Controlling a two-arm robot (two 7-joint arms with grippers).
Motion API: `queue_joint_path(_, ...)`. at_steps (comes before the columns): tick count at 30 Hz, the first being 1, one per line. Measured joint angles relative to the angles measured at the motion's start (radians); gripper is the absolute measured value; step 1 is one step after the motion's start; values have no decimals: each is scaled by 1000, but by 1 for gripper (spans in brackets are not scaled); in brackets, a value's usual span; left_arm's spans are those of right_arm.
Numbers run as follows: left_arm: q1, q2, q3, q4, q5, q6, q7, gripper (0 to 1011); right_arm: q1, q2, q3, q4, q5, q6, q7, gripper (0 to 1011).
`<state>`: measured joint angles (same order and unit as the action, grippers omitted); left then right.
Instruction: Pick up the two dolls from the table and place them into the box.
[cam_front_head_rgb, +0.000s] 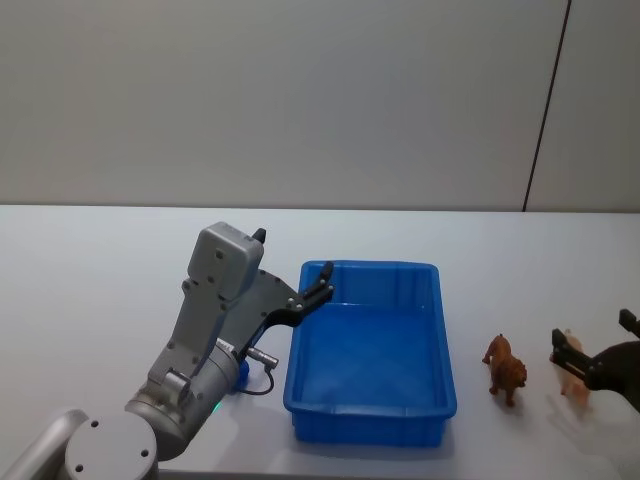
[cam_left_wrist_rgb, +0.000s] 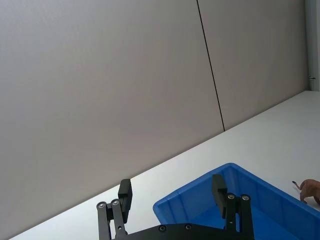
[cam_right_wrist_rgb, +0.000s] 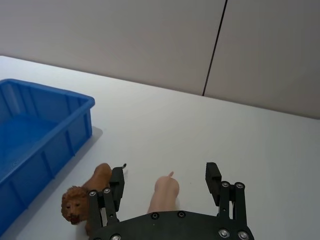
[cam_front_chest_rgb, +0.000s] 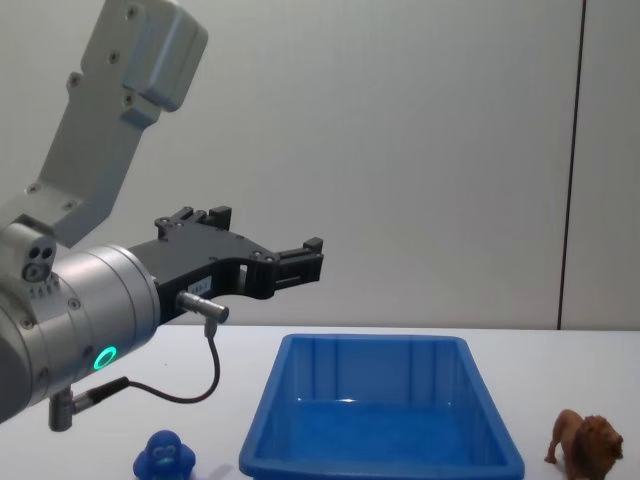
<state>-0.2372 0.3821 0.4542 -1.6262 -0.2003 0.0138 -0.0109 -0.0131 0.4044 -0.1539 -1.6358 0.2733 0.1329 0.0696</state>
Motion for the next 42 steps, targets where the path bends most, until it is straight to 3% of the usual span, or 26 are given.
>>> queue_joint_path(18,0,0,0,0,0,0,0,1002,30,-19,-4,66,19,106,27,1003)
queue_joint_path(35,0,0,0,0,0,0,0,1002,64,-48,-16,122,19,169,23,1003)
queue_joint_path(42,0,0,0,0,0,0,0,1002,71,-55,-19,132,13,185,17,878)
